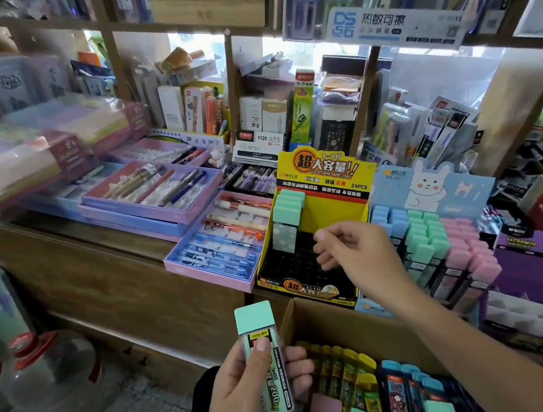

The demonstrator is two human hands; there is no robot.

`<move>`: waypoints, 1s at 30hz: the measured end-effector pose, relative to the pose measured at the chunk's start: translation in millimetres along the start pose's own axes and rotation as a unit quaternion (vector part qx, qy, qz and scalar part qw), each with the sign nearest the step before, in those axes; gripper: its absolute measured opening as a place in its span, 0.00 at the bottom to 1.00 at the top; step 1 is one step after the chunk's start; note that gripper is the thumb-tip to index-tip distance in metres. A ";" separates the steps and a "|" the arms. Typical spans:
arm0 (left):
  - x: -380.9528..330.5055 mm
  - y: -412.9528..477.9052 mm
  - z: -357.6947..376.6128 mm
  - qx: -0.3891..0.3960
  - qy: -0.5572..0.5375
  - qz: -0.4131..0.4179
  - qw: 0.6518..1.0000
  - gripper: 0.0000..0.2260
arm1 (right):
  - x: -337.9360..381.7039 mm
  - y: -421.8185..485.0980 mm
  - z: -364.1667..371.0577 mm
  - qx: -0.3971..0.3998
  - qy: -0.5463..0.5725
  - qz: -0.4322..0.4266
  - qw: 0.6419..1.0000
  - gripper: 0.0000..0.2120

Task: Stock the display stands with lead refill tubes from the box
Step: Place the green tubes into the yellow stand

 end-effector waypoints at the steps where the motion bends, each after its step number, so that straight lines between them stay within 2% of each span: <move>1: 1.1 1.1 -0.9 -0.002 0.000 -0.001 1.000 0.13 | -0.9 -9.9 -8.2 0.015 0.012 0.002 1.000 0.07; 6: 5.2 4.1 -0.1 0.002 0.014 0.011 1.000 0.11 | -19.2 -59.3 -51.4 0.077 0.031 0.026 0.996 0.08; 12: 11.0 8.3 -0.2 0.020 0.119 0.061 0.991 0.13 | -67.4 -99.8 -98.4 0.150 -0.063 0.097 0.982 0.09; 14: 8.5 9.3 4.3 0.033 0.179 0.079 0.980 0.14 | -86.3 -108.0 -111.6 0.172 -0.109 0.129 0.971 0.05; 19: -13.4 10.6 31.2 0.073 0.252 0.114 0.958 0.14 | -125.9 -117.1 -121.6 0.259 -0.236 0.174 0.920 0.08; 25: -44.1 24.7 73.5 0.133 0.315 0.194 0.920 0.06 | -145.8 -115.3 -122.5 0.254 -0.257 0.213 0.908 0.10; 28: -55.9 41.0 91.7 0.170 0.327 0.222 0.903 0.09 | -149.4 -116.3 -123.5 0.256 -0.256 0.218 0.906 0.12; 30: -62.5 52.8 103.5 0.194 0.357 0.264 0.875 0.12 | -150.9 -117.2 -124.9 0.251 -0.253 0.219 0.908 0.13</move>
Point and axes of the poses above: each hand's wrist, its own y-axis towards the middle knuckle, its own z-axis out of the palm, x = y × z, the point moved 3 cm from there along y, towards the middle knuckle, and after that the axes turned 11 degrees about -x, right-handed, at the moved point
